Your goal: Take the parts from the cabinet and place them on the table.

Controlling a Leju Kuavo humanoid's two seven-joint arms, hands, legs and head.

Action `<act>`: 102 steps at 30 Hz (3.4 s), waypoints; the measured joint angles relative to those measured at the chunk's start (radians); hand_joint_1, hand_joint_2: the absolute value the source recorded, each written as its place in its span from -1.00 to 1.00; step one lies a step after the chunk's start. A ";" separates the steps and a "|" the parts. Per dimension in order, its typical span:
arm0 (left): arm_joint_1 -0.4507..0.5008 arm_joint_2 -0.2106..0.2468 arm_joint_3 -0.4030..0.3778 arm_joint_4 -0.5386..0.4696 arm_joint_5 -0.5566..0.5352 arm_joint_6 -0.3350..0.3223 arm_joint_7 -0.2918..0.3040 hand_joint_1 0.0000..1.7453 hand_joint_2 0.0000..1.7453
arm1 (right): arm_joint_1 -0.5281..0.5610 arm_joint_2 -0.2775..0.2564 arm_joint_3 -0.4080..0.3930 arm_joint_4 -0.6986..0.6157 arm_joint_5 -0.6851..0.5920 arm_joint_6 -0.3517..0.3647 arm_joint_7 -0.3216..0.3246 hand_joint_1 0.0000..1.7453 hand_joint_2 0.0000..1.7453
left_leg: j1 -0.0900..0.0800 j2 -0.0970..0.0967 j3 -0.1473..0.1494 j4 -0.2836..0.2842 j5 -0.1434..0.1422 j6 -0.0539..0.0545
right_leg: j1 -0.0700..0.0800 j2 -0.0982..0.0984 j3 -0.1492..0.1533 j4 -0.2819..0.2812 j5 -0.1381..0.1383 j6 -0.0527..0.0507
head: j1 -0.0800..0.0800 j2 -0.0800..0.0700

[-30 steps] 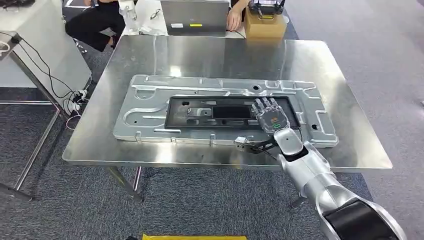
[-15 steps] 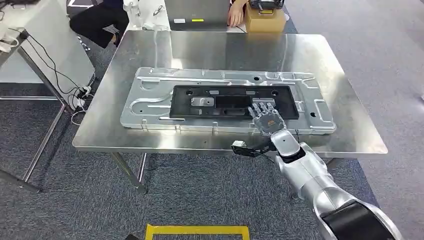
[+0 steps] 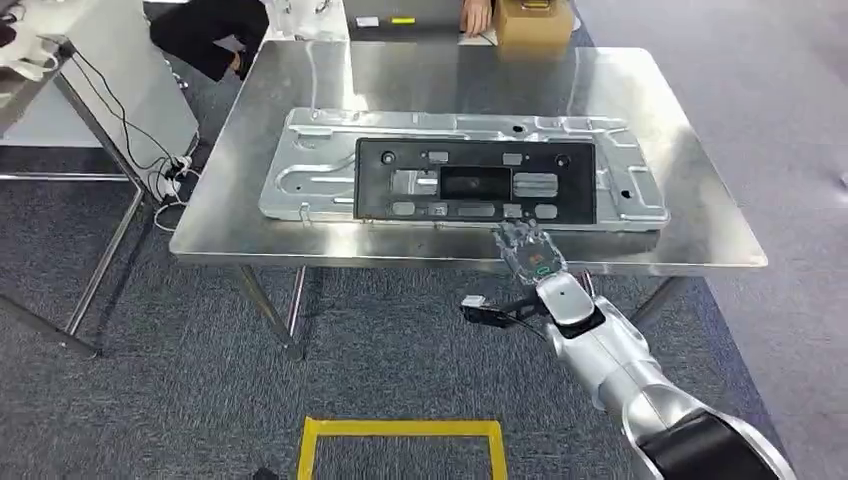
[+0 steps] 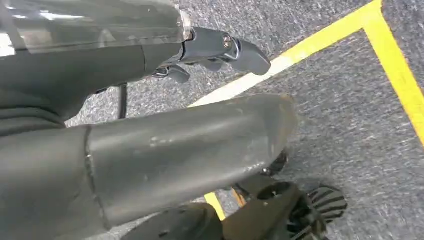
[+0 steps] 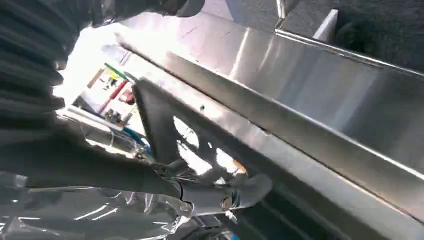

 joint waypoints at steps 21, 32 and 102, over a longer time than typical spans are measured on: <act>-0.001 0.001 0.000 0.000 0.008 0.001 0.004 -1.00 -1.00 | 0.017 0.011 0.000 -0.003 0.003 0.006 -0.006 -1.00 1.00 | -0.005 0.006 -0.215 0.285 -0.075 -0.025 | 0.008 -0.005 0.073 -0.034 -0.064 -0.052 | -0.001 0.000; -0.004 0.003 0.000 0.000 0.012 0.003 0.005 -1.00 -1.00 | 0.059 0.008 -0.006 -0.004 -0.013 -0.021 0.001 -1.00 1.00 | -0.009 0.012 0.000 -0.011 0.008 0.029 | -0.002 0.001 -0.038 0.028 -0.035 0.002 | 0.000 0.000; 0.075 -0.042 0.193 0.000 0.187 0.190 -0.064 -1.00 -1.00 | 0.762 0.224 -1.328 0.357 -1.054 -0.028 -0.072 -1.00 -1.00 | -0.008 -0.082 0.003 -0.021 0.006 0.032 | -0.008 0.052 0.119 0.032 -0.132 -0.004 | -0.002 0.000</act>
